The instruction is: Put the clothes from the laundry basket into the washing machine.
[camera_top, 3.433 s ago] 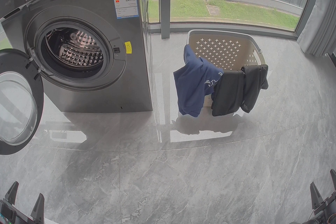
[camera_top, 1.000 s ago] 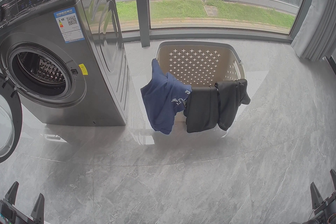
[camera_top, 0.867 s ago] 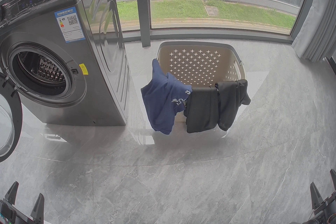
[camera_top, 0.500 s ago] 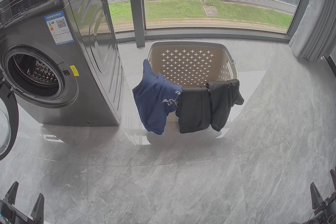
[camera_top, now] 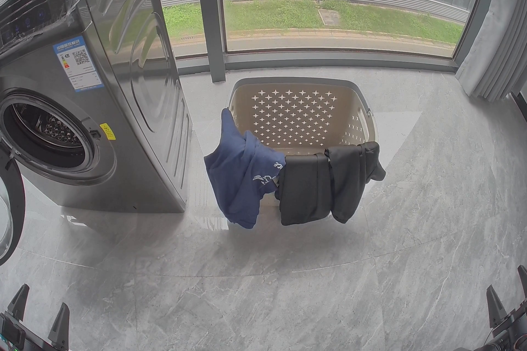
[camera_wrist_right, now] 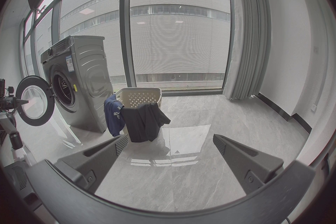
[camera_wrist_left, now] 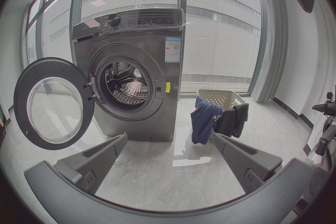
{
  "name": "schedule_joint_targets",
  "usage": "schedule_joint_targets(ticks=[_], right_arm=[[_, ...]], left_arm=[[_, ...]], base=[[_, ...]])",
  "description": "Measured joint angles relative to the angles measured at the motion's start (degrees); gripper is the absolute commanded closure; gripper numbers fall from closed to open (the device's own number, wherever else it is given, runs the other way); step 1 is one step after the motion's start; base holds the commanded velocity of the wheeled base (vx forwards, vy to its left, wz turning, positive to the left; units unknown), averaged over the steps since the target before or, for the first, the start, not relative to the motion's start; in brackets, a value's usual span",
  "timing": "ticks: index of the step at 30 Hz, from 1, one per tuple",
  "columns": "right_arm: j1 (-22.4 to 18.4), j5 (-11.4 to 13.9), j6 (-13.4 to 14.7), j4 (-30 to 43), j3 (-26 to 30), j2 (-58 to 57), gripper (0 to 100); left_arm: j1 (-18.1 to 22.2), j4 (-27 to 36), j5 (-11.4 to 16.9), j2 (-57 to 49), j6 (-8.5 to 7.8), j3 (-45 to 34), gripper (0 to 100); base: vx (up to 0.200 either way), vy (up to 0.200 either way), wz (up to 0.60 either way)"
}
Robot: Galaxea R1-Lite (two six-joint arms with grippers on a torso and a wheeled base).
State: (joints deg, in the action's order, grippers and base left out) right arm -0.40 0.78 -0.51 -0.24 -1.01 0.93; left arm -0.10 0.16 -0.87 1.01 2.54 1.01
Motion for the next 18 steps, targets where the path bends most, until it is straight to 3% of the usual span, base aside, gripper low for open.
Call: schedule_joint_targets(ticks=[12, 18], right_arm=[[0.07, -0.02, 0.07, 0.02, 0.0, 0.0, 0], [0.07, -0.05, 0.09, 0.02, 0.0, 0.0, 0]], left_arm=[[0.0, 0.0, -0.02, 0.02, 0.0, 0.0, 0], [0.0, 0.02, 0.0, 0.02, 0.0, 0.0, 0]], base=[[0.0, 0.0, 0.0], [0.0, -0.2, 0.0]])
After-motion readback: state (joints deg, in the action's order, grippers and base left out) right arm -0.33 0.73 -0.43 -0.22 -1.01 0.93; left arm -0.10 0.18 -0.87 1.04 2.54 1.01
